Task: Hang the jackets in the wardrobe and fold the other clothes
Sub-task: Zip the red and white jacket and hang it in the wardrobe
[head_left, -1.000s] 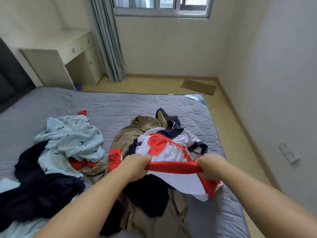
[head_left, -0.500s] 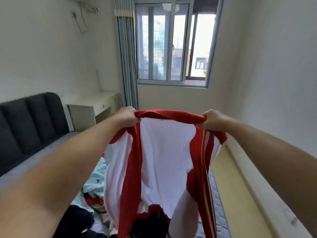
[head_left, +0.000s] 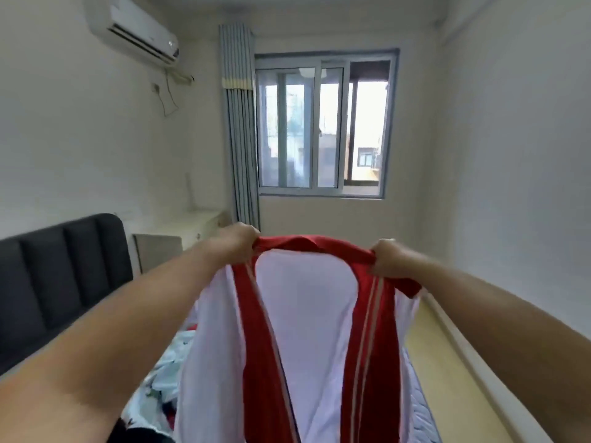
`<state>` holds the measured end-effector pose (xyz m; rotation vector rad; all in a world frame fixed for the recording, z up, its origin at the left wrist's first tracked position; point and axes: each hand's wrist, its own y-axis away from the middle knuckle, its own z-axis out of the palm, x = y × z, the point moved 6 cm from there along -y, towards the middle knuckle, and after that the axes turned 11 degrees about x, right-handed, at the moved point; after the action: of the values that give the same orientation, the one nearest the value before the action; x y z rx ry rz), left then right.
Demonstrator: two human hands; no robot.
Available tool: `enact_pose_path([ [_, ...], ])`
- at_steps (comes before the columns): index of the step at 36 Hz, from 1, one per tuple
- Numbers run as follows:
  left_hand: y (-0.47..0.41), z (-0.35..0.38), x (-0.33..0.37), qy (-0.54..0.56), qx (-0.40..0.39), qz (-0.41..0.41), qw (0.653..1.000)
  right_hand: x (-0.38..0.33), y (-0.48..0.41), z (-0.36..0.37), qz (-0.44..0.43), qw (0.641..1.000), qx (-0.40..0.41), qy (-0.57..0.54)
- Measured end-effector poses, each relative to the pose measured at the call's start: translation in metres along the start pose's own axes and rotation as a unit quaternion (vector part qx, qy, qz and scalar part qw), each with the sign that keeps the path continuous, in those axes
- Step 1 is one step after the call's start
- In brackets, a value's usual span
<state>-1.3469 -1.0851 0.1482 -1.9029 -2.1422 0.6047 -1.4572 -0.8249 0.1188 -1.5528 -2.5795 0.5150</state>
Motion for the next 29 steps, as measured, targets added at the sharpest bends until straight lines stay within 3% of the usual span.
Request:
enact_pose_path([
  [6, -0.004, -0.012, -0.015, 0.025, 0.044, 0.049, 0.998, -0.014, -0.005, -0.016, -0.005, 0.997, 0.014, -0.079],
  [9, -0.008, -0.027, -0.027, 0.072, 0.094, 0.034, 0.992, -0.015, -0.011, -0.034, -0.01, 0.995, 0.032, -0.09],
  [11, -0.012, -0.045, -0.035, 0.1, 0.191, 0.018, 0.976, -0.019, -0.015, -0.063, -0.038, 0.981, 0.138, -0.129],
  [14, -0.008, -0.064, -0.037, 0.158, 0.33, 0.017, 0.931, -0.02, -0.006, -0.105, -0.081, 0.9, 0.355, -0.241],
  [15, -0.005, -0.059, -0.038, 0.168, 0.332, 0.018, 0.928, -0.015, -0.002, -0.104, -0.073, 0.89, 0.373, -0.25],
  [16, -0.003, -0.046, -0.036, 0.16, 0.297, 0.011, 0.941, -0.012, -0.003, -0.091, -0.055, 0.909, 0.339, -0.234],
  [18, 0.004, -0.003, -0.031, 0.081, 0.136, -0.007, 0.987, -0.008, -0.002, -0.033, -0.009, 0.984, 0.14, -0.113],
  [19, 0.01, 0.017, -0.028, 0.05, 0.072, -0.013, 0.996, -0.003, 0.002, -0.006, 0.007, 0.996, 0.067, -0.064],
  [20, 0.015, 0.03, -0.027, 0.046, 0.045, -0.018, 0.998, 0.001, 0.006, 0.009, 0.019, 0.997, 0.049, -0.054],
  [26, 0.008, 0.028, -0.022, 0.03, 0.11, -0.019, 0.993, -0.004, 0.009, 0.008, 0.007, 0.972, 0.126, -0.199],
  [29, 0.0, 0.014, -0.015, -0.047, 0.124, 0.036, 0.99, -0.02, 0.012, -0.012, -0.051, 0.954, 0.156, -0.252],
])
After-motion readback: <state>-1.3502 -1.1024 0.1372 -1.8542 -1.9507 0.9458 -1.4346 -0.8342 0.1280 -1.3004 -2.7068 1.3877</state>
